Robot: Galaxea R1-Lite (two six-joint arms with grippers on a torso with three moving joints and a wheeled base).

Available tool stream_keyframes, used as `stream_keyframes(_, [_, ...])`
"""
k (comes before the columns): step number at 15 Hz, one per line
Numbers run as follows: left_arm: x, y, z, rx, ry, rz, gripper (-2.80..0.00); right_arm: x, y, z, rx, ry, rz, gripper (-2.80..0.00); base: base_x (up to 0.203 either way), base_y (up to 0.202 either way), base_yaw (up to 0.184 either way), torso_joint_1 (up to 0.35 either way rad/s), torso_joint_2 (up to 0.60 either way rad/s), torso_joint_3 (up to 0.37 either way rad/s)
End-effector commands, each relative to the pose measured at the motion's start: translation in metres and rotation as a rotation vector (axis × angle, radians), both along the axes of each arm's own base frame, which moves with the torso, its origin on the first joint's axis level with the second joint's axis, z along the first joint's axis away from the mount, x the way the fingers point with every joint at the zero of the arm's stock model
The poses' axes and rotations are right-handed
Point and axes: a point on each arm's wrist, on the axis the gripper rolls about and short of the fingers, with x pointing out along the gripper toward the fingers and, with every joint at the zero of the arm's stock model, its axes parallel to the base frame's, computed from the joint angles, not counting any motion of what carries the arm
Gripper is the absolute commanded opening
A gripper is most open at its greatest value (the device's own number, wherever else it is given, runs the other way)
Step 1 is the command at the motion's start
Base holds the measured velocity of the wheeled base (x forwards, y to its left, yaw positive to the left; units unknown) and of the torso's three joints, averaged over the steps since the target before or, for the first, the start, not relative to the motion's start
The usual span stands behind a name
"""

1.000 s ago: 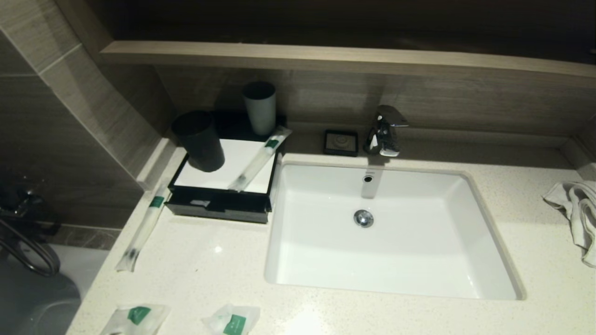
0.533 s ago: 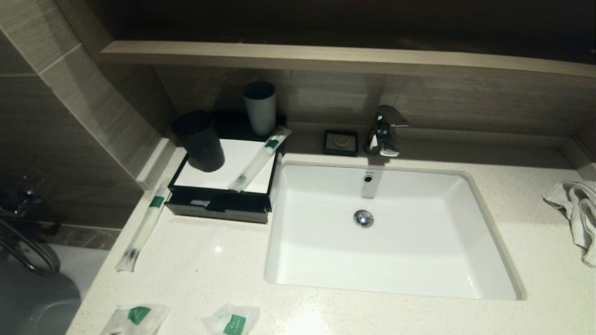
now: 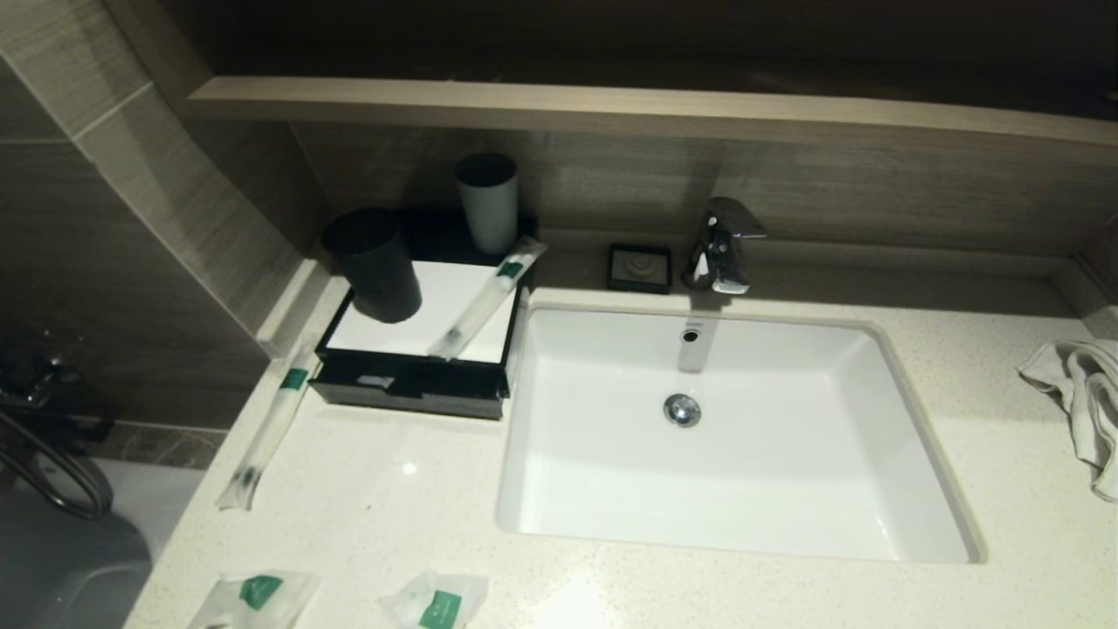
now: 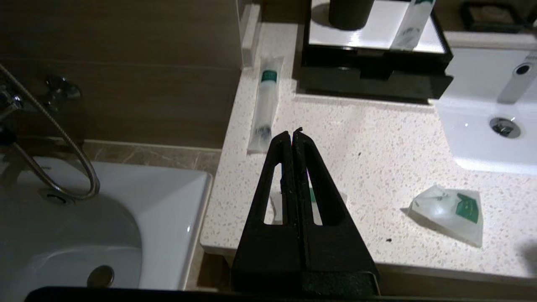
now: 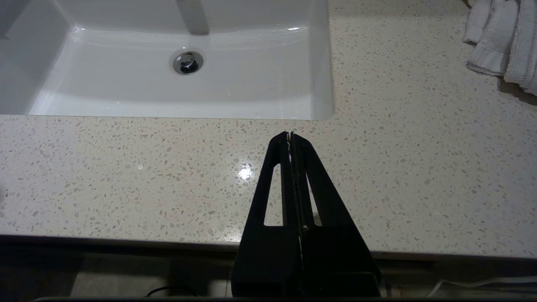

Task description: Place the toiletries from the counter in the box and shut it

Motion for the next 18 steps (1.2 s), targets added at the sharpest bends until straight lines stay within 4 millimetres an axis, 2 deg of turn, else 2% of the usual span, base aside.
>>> stream_keyframes(1, [-0.011, 0.0, 0.018, 0.002, -0.027, -0.002, -2.8, 0.0, 0.0, 0.0, 0.0, 0.002, 0.0, -2.8, 0.0, 0.0, 0.0, 0.0, 0.0, 0.0])
stream_keyframes(4, [-0.031, -0.001, 0.043, 0.008, -0.076, -0.043, -2.8, 0.0, 0.0, 0.0, 0.0, 0.002, 0.0, -2.8, 0.0, 0.0, 0.0, 0.0, 0.0, 0.0])
stream_keyframes(10, [-0.061, -0.002, 0.072, 0.019, -0.15, -0.082, -2.8, 0.0, 0.0, 0.0, 0.0, 0.001, 0.0, -2.8, 0.0, 0.0, 0.0, 0.0, 0.0, 0.0])
stream_keyframes(18, [-0.097, -0.002, 0.096, 0.023, -0.221, -0.084, -2.8, 0.0, 0.0, 0.0, 0.0, -0.001, 0.0, -2.8, 0.0, 0.0, 0.0, 0.0, 0.0, 0.0])
